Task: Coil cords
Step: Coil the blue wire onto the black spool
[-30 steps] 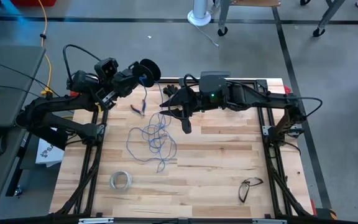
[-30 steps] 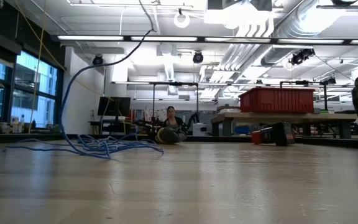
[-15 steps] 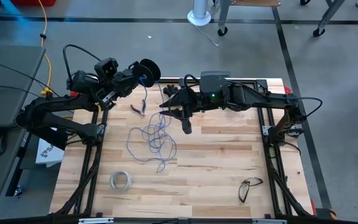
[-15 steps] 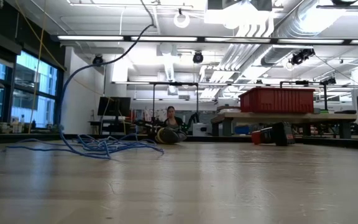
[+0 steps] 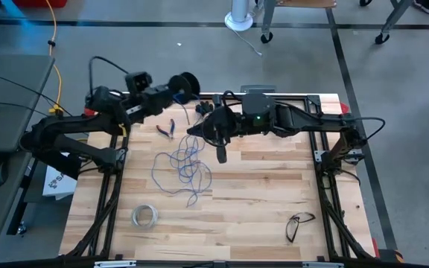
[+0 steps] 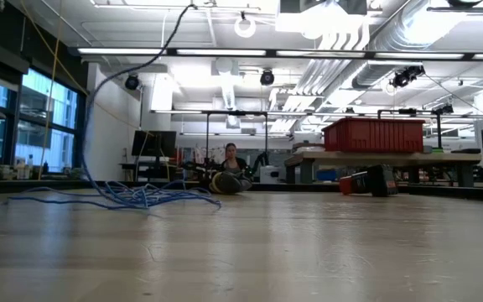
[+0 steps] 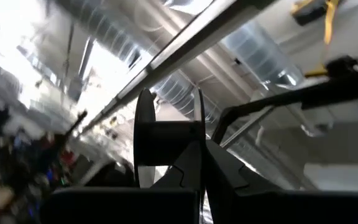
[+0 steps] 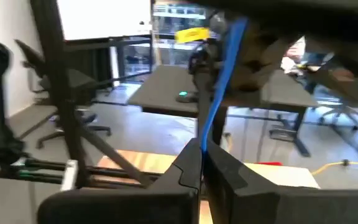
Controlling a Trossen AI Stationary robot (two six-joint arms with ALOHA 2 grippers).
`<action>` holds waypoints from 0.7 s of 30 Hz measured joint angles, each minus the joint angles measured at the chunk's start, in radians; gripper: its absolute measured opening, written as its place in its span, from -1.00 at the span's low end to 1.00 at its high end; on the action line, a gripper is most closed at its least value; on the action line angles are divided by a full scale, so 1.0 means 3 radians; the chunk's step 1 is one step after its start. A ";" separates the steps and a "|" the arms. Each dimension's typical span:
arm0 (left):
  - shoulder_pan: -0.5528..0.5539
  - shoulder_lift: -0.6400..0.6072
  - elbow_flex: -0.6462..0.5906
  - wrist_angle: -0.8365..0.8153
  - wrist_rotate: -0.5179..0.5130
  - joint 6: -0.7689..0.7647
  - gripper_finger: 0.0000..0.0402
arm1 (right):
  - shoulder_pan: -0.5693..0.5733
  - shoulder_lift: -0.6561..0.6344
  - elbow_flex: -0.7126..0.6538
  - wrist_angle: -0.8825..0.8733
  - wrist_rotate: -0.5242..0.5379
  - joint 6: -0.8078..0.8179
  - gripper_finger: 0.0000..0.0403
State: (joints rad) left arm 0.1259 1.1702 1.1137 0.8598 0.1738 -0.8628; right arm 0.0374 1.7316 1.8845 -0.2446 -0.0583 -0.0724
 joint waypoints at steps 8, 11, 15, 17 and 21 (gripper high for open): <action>-0.0108 0.0026 -0.0001 -0.0195 -0.0445 -0.0683 -1.00 | -0.0034 0.0027 -0.0002 0.0250 0.0251 -0.0059 -1.00; -0.0141 0.0022 -0.0001 -0.0311 -0.0528 -0.0942 -1.00 | -0.0035 0.0027 -0.0002 0.0298 0.0248 -0.0096 -1.00; -0.0216 0.0012 -0.0001 -0.0441 -0.0551 -0.1111 -1.00 | -0.0035 0.0027 -0.0002 0.0510 0.0248 -0.0136 -1.00; -0.0263 0.0017 -0.0001 -0.0477 -0.0646 -0.1126 -1.00 | -0.0035 0.0027 -0.0002 0.0590 0.0248 -0.0141 -1.00; -0.0354 0.0015 -0.0001 -0.0531 -0.0825 -0.1211 -1.00 | -0.0051 0.0027 -0.0002 0.0653 0.0255 -0.0164 -1.00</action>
State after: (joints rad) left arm 0.0197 1.1748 1.1133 0.7006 -0.0738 -1.2260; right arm 0.0222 1.7397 1.8839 -0.0488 0.0182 -0.1215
